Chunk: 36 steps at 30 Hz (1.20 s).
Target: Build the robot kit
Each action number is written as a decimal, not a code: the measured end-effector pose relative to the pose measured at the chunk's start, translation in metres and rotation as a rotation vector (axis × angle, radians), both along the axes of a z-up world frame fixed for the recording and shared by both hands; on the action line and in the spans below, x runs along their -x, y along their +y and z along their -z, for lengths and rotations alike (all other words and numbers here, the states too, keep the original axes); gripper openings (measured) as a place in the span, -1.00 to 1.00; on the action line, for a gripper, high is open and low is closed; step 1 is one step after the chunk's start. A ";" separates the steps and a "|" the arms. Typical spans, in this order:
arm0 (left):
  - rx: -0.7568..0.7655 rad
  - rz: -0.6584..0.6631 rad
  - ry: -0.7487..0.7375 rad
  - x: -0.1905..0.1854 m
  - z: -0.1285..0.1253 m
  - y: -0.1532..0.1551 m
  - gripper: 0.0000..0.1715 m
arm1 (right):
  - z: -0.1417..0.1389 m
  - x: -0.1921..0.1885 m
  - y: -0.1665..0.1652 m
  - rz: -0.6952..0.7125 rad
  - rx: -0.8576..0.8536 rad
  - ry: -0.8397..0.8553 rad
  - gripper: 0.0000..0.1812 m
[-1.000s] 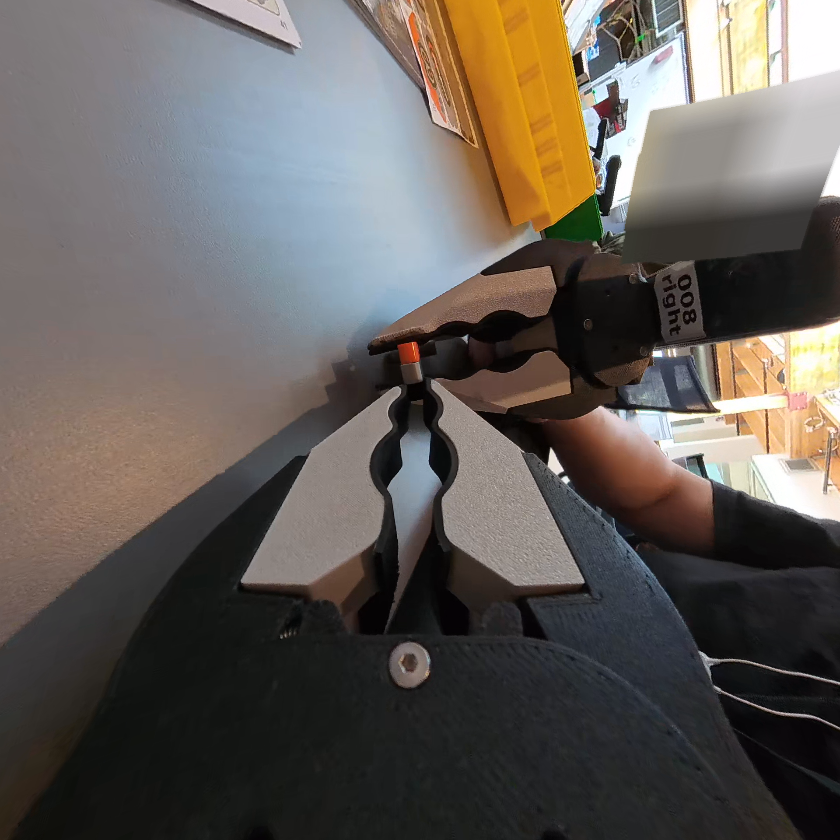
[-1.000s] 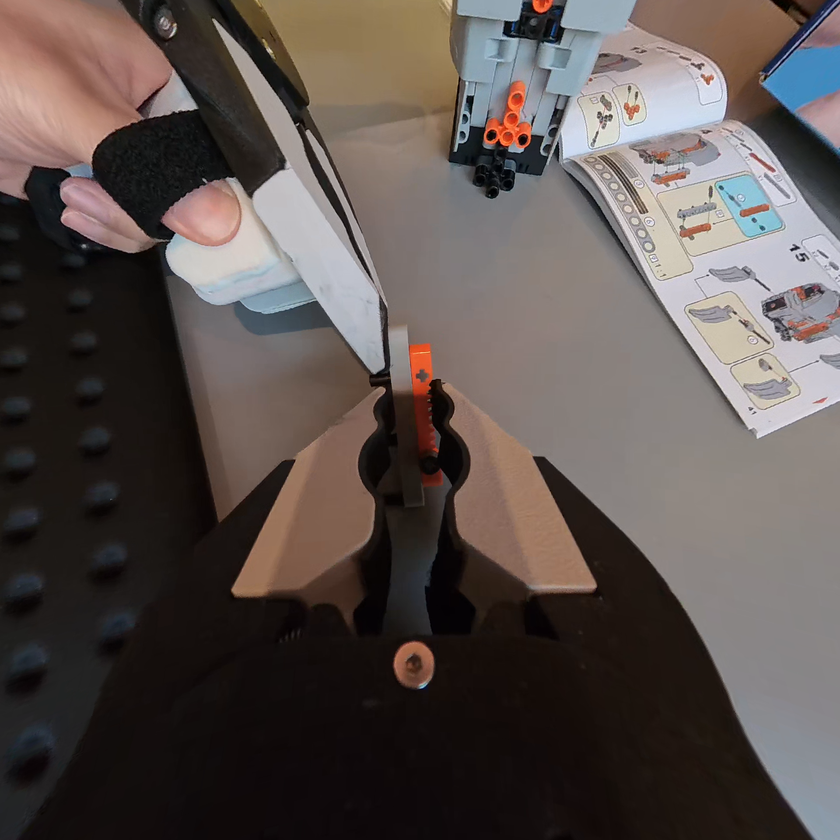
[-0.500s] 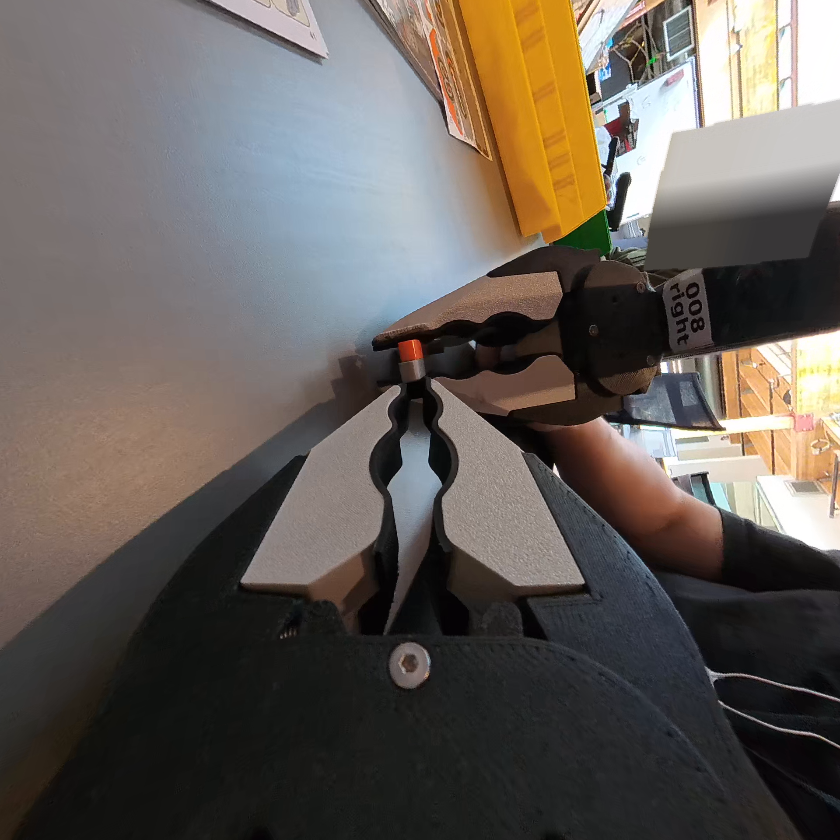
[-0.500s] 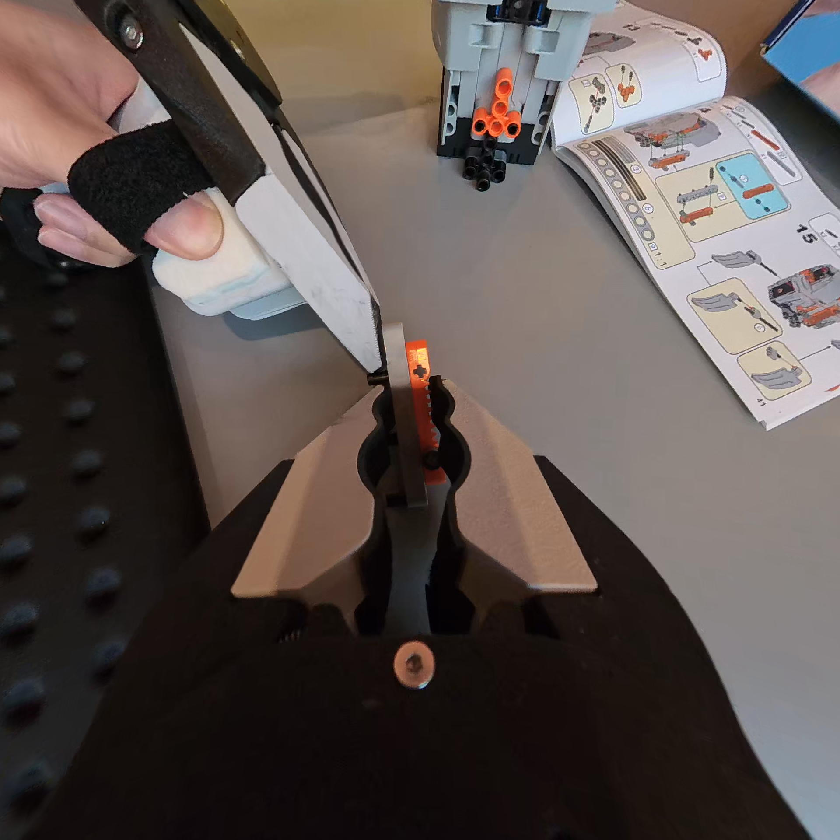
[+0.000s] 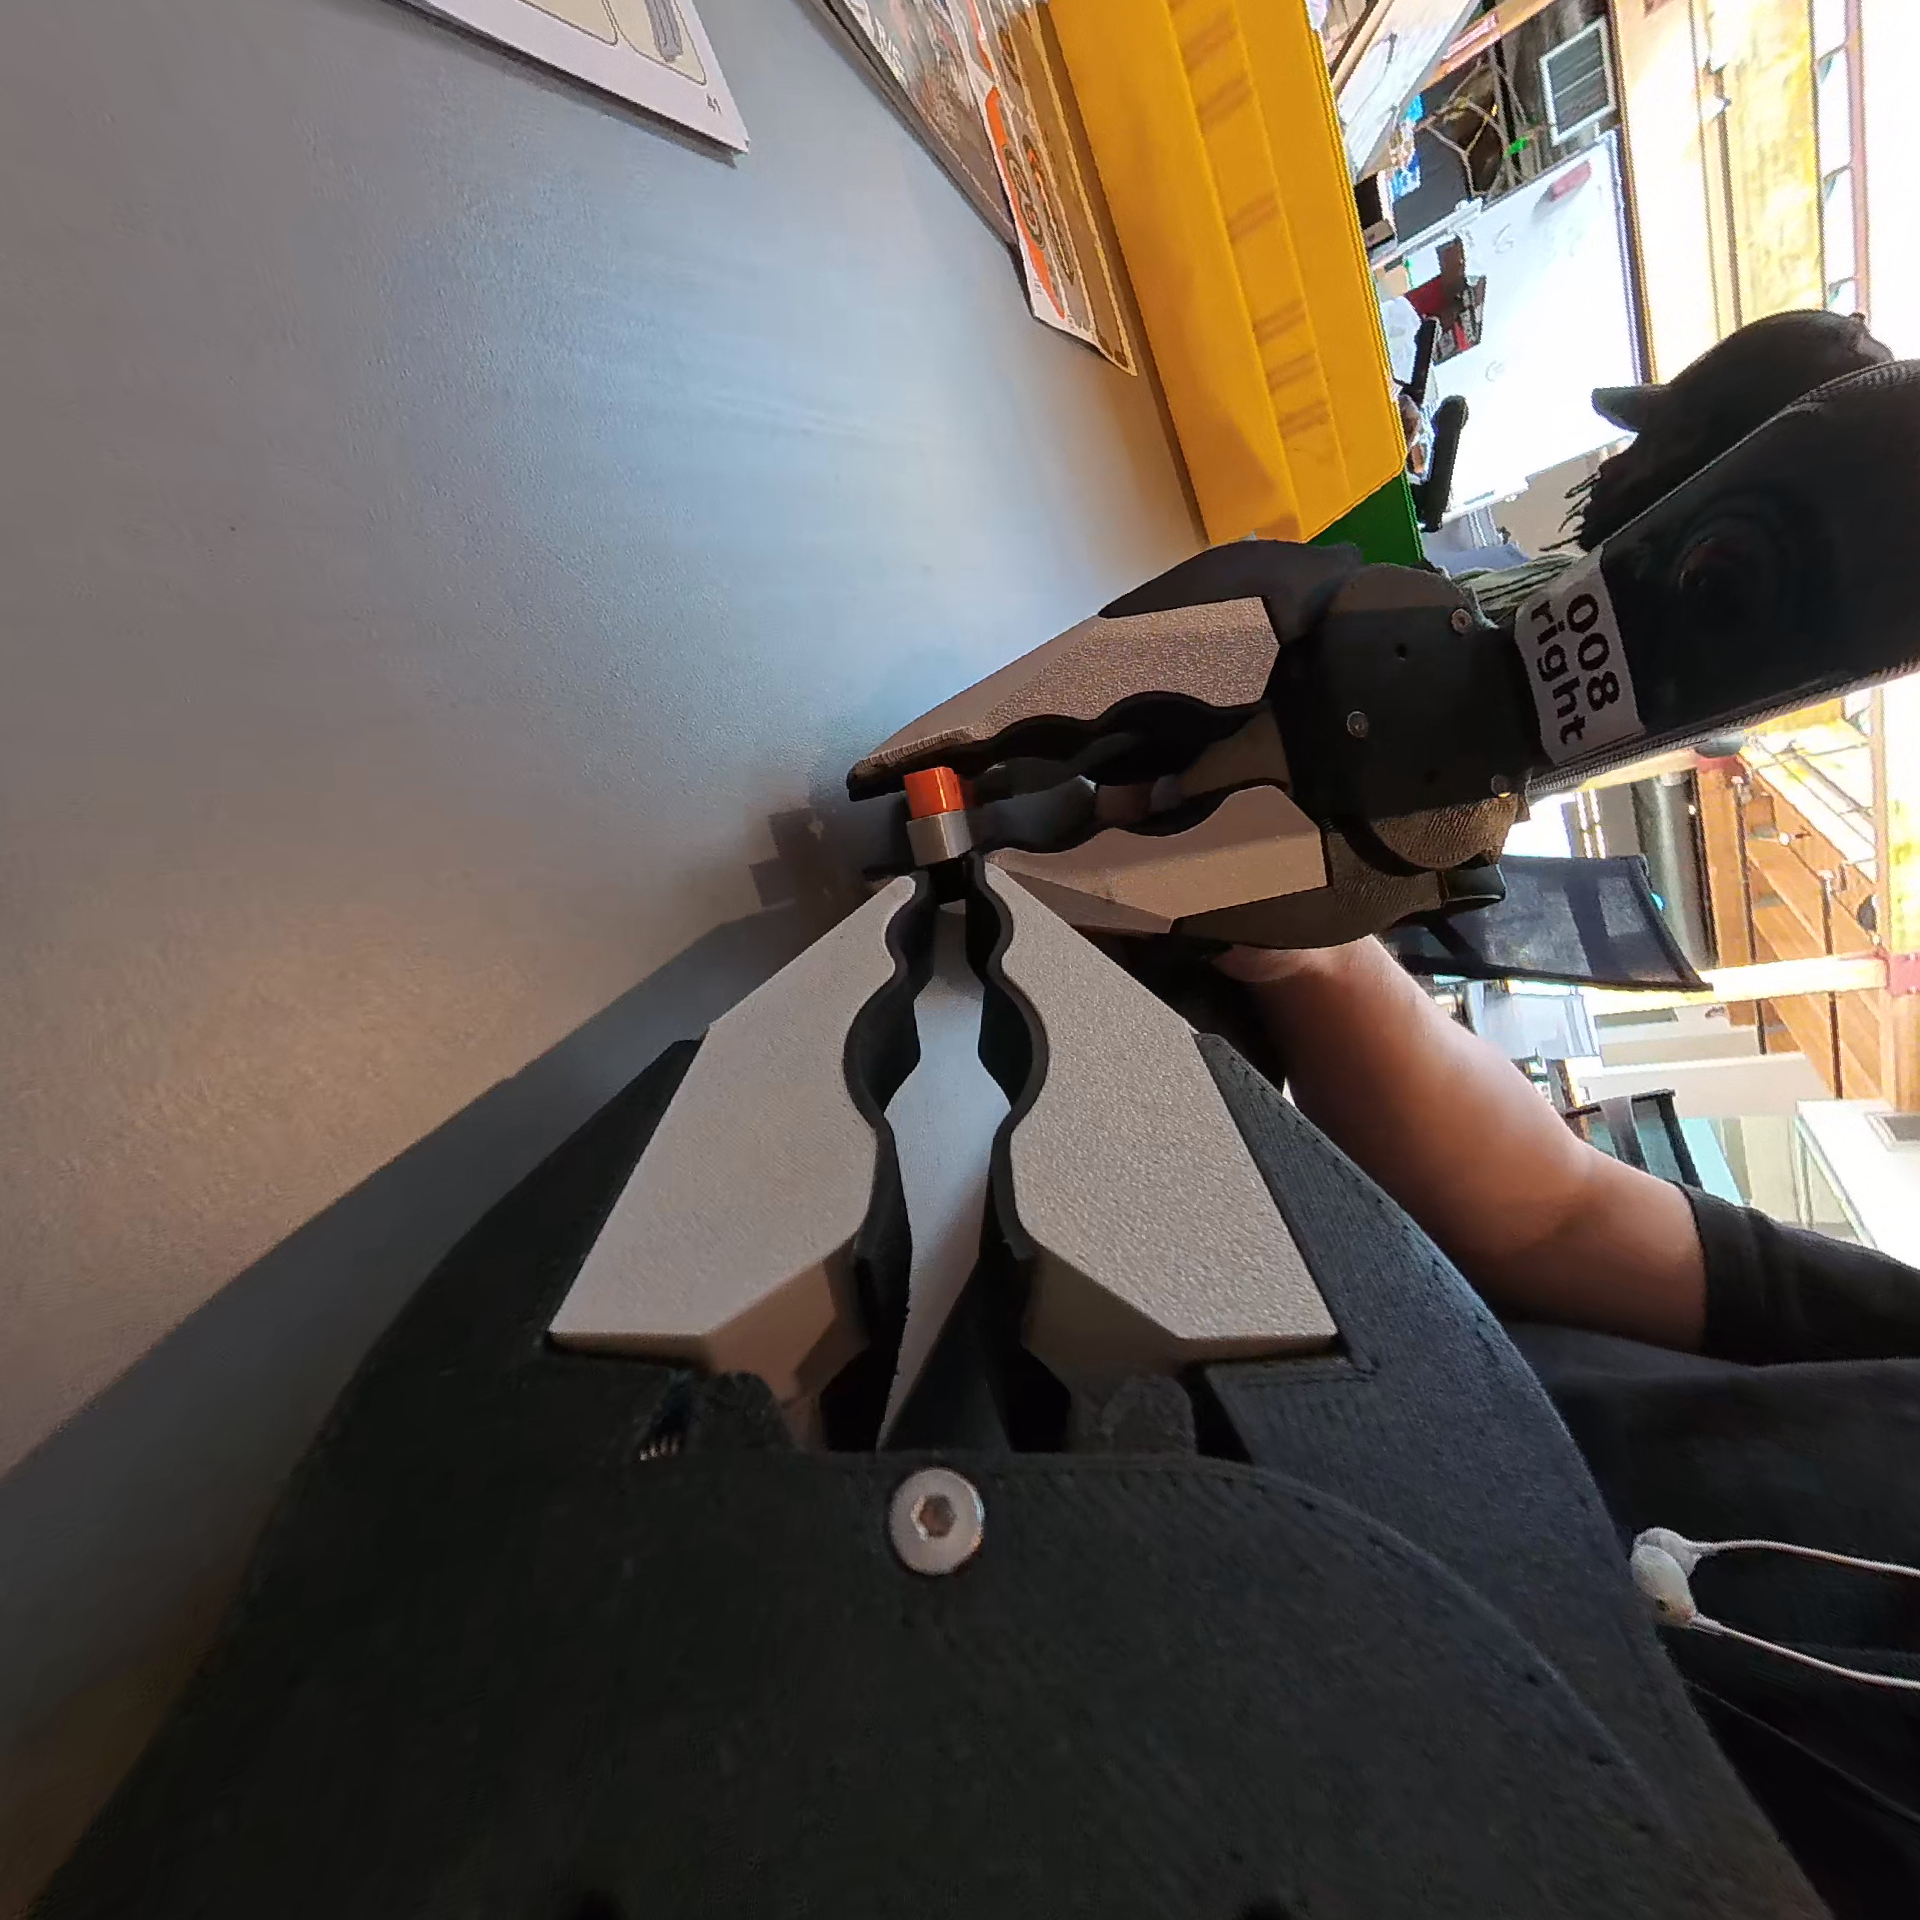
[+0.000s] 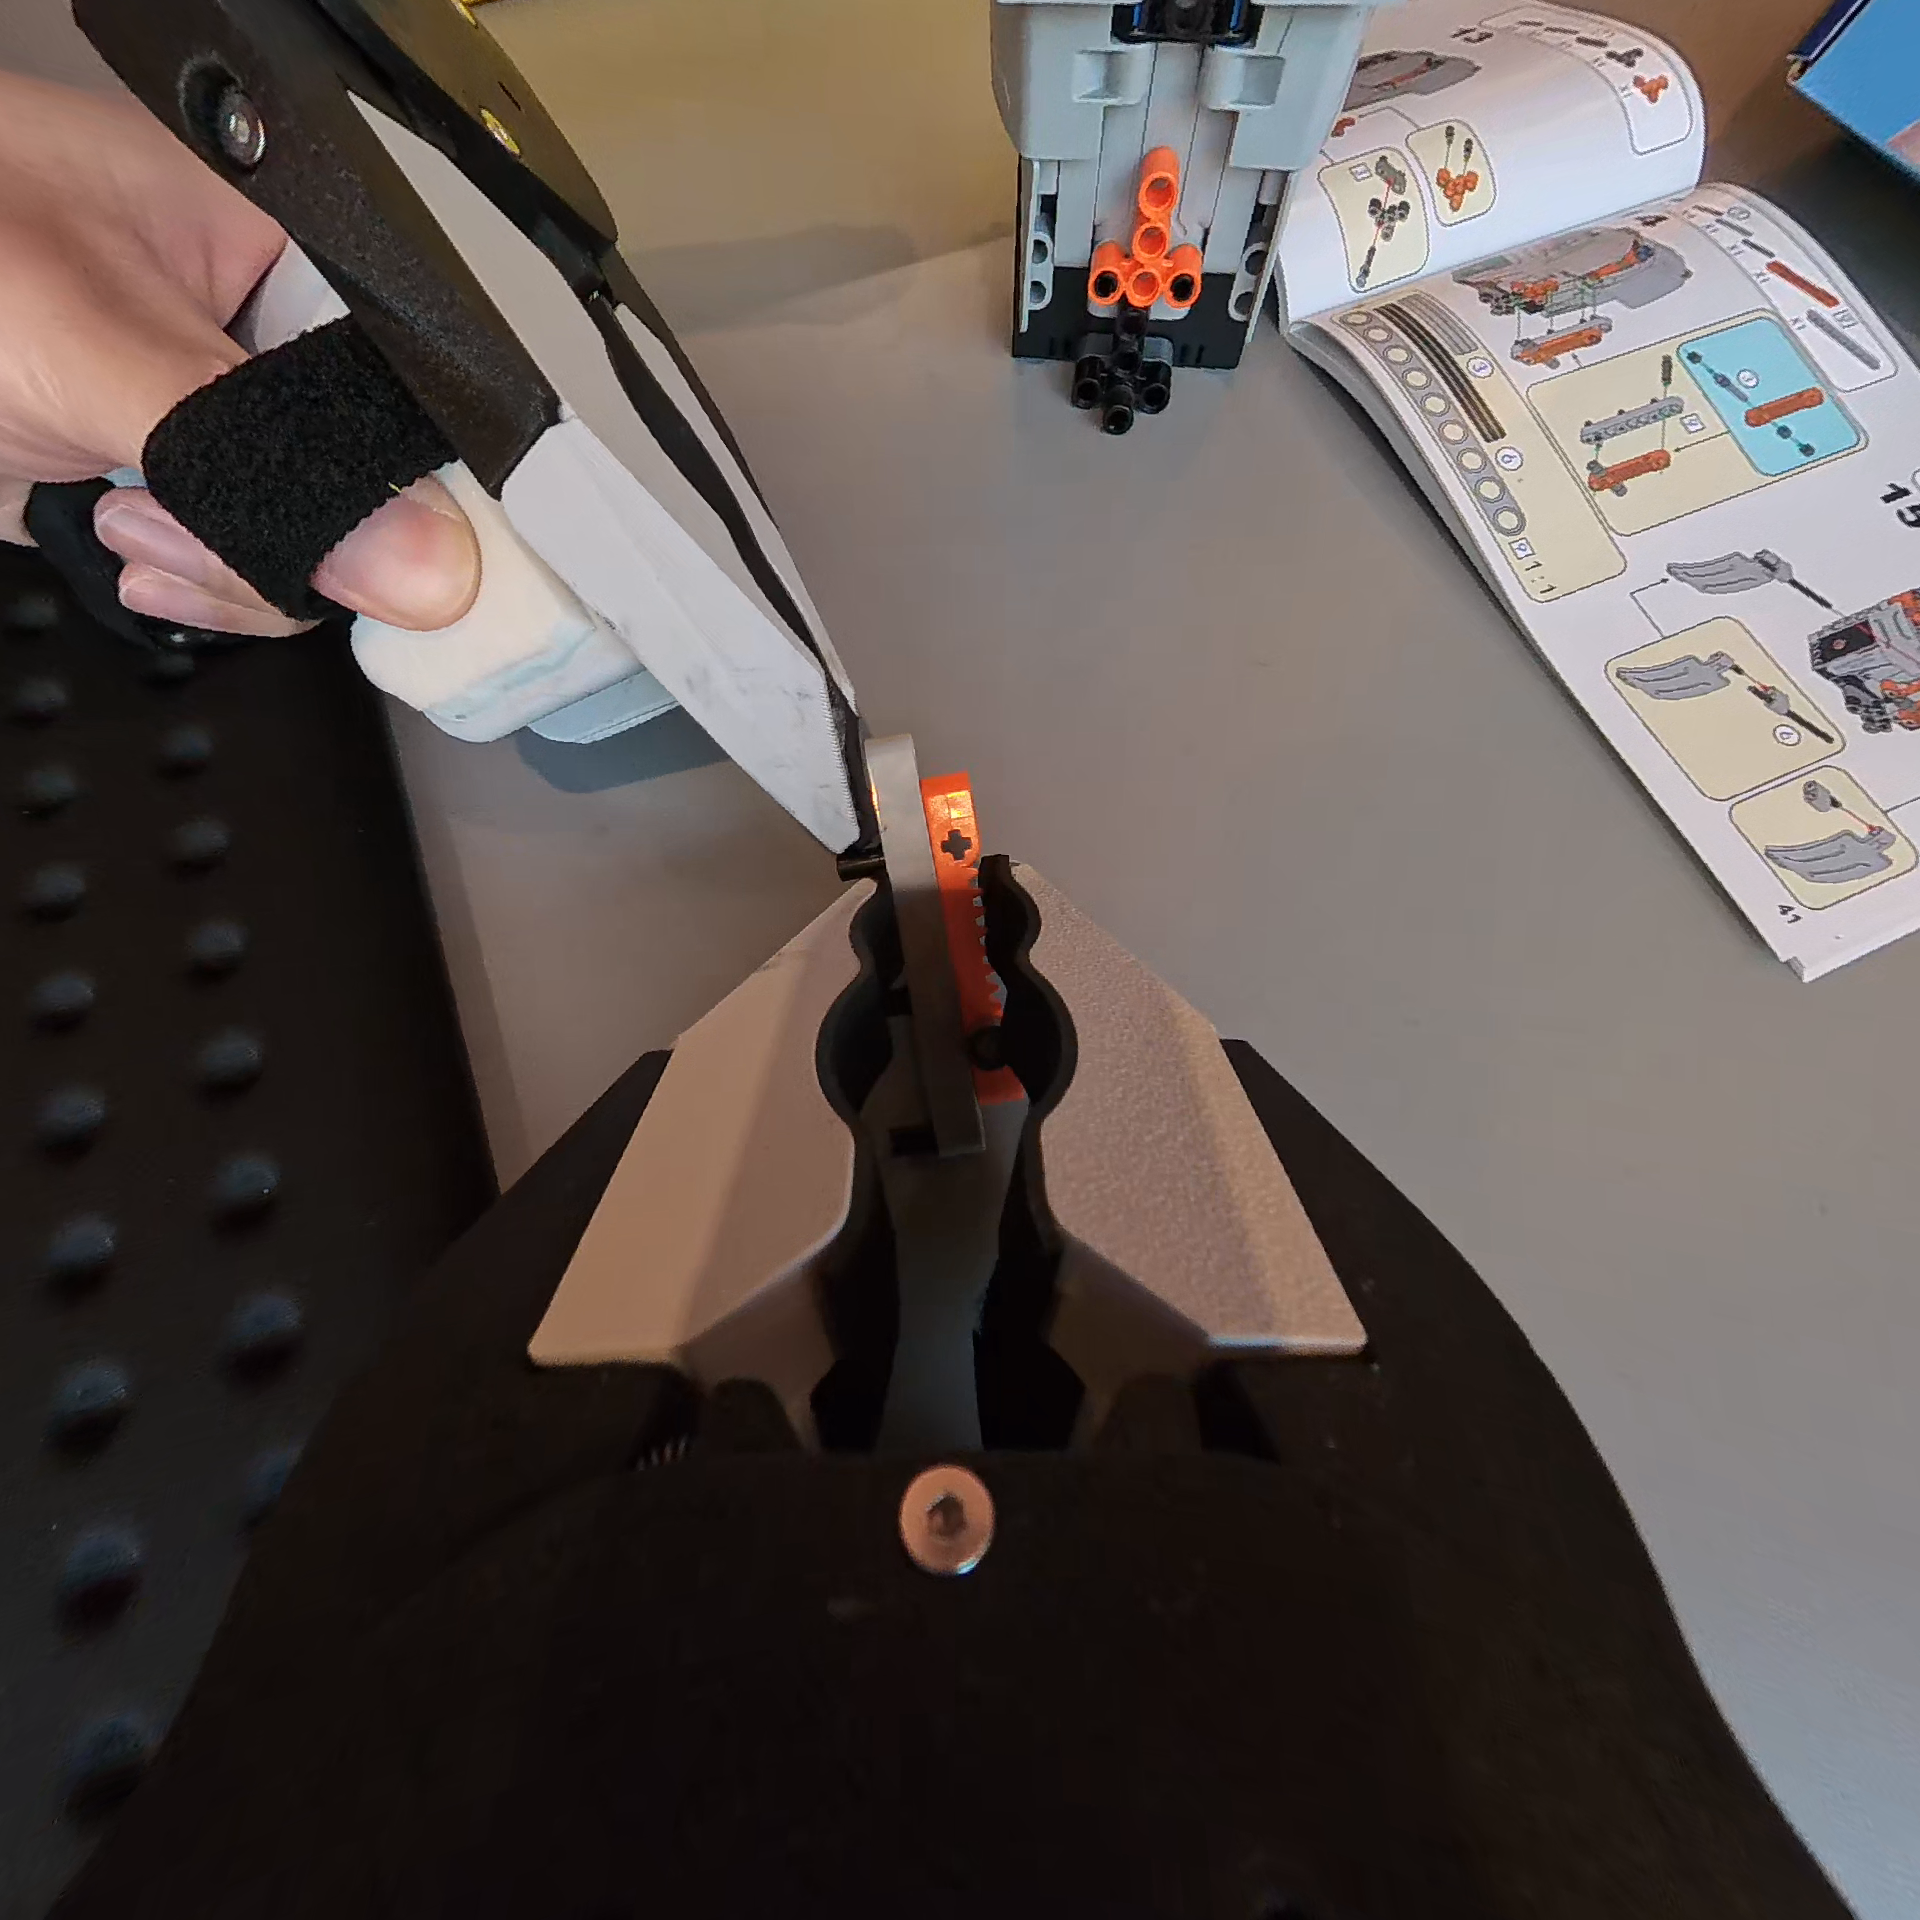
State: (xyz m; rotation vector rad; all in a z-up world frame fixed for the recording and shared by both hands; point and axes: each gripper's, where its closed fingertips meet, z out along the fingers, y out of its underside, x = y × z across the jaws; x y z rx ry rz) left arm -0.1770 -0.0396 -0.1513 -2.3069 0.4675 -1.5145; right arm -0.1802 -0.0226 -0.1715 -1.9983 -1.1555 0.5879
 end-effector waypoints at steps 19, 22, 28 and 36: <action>-0.019 -0.079 0.013 0.004 0.000 0.002 -0.94 | 0.000 0.004 0.003 0.022 0.052 0.032 -0.81; -0.013 -0.086 0.012 0.005 0.000 0.001 -0.94 | 0.000 0.004 0.002 0.017 0.058 0.036 -0.81; -0.018 -0.106 0.017 0.007 -0.001 -0.001 -0.94 | -0.001 0.006 0.001 0.006 0.047 0.034 -0.81; -0.018 -0.126 0.019 0.009 -0.002 -0.005 -0.95 | -0.002 0.008 -0.002 -0.013 0.028 0.034 -0.81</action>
